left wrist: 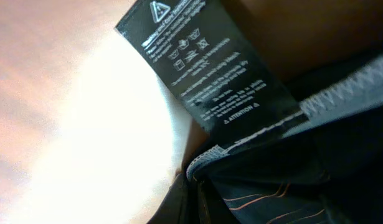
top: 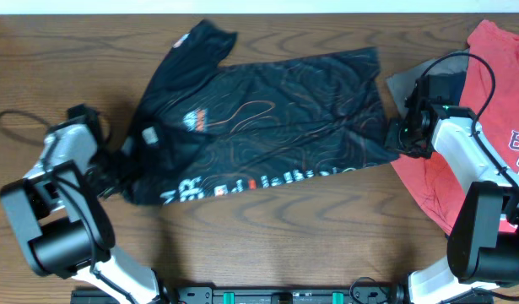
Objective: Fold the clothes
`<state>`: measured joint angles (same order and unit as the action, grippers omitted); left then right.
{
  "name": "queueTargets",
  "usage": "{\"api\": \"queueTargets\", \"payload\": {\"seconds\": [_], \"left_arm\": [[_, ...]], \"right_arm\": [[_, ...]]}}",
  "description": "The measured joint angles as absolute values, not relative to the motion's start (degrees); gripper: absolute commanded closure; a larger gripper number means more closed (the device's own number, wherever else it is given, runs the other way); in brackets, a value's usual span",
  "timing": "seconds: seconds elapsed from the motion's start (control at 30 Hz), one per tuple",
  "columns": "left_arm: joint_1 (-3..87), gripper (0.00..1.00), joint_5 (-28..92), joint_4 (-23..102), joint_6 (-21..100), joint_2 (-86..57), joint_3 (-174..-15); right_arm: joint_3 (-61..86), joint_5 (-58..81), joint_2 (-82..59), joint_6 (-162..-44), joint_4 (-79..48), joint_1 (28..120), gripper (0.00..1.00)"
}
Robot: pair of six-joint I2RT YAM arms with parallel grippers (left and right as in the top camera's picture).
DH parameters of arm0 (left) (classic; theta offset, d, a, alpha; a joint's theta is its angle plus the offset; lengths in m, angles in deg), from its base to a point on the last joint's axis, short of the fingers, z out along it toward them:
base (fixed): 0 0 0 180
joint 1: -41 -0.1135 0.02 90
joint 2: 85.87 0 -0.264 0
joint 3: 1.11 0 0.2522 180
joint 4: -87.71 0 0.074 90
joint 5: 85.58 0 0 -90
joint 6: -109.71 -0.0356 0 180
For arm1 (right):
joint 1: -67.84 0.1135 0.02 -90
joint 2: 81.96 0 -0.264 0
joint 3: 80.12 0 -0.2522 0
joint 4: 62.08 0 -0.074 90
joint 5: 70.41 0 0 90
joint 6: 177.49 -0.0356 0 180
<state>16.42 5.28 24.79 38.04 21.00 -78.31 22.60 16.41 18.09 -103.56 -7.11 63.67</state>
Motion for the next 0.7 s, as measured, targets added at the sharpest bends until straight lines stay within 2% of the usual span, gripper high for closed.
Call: {"api": "queueTargets", "payload": {"seconds": [0.07,0.1,0.13,0.17,0.2,0.27,0.37,0.7], "left_arm": [[13.41,0.91,4.75,23.32,38.85,21.00,-78.31],[12.32,0.83,4.62,23.08,39.20,21.00,-78.31],[11.73,0.68,4.71,23.04,39.09,21.00,-78.31],[11.29,0.46,5.24,23.01,39.37,21.00,-78.31],[11.14,0.41,5.67,22.99,39.44,21.00,-78.31],[11.11,0.36,6.57,22.56,39.81,20.98,-78.31],[11.11,0.35,7.36,22.29,40.33,20.87,-78.29],[11.22,0.31,11.29,23.36,40.51,9.79,-78.42]], "right_arm": [[22.60,16.36,18.09,-103.61,-5.88,63.67,0.71],[22.60,16.30,18.09,-103.61,-5.77,63.67,0.70],[22.60,16.10,18.09,-103.65,-5.79,63.67,0.70],[22.60,15.47,18.09,-103.58,-5.84,63.67,0.69],[22.60,14.86,18.09,-103.47,-5.93,63.67,0.68],[22.60,12.98,18.09,-103.06,-6.17,63.67,0.61],[22.60,10.92,18.09,-101.94,-6.82,63.67,0.57],[23.97,8.82,18.09,-100.37,-8.81,63.74,0.49]]}}
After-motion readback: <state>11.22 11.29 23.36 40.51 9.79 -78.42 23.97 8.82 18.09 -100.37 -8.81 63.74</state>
